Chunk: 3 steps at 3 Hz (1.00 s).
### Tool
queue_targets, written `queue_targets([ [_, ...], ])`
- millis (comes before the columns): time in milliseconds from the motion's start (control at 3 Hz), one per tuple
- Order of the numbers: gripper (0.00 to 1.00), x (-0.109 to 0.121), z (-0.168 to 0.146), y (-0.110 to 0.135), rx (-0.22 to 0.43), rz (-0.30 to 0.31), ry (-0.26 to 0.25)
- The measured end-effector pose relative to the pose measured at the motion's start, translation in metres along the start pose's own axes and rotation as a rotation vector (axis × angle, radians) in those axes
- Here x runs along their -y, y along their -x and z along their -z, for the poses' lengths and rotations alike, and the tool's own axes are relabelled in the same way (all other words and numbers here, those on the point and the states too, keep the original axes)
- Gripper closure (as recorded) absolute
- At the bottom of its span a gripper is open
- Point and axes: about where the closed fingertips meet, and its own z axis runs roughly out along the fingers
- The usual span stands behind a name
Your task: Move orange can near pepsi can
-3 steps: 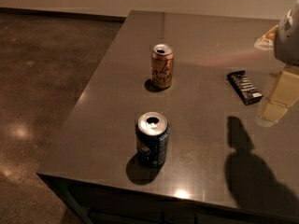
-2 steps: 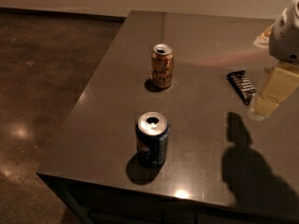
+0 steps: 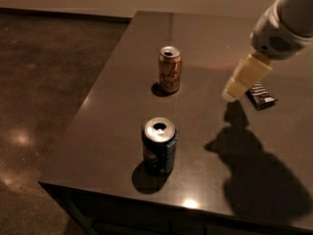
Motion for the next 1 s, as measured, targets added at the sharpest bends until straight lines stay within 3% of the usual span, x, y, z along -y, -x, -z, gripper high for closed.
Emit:
queue_targets([
  [333,0.00,0.021,-0.020,0.029,0.100,-0.072,-0.013],
  [1000,0.00,0.035,-0.066,0.087,0.251,-0.124,0.043],
])
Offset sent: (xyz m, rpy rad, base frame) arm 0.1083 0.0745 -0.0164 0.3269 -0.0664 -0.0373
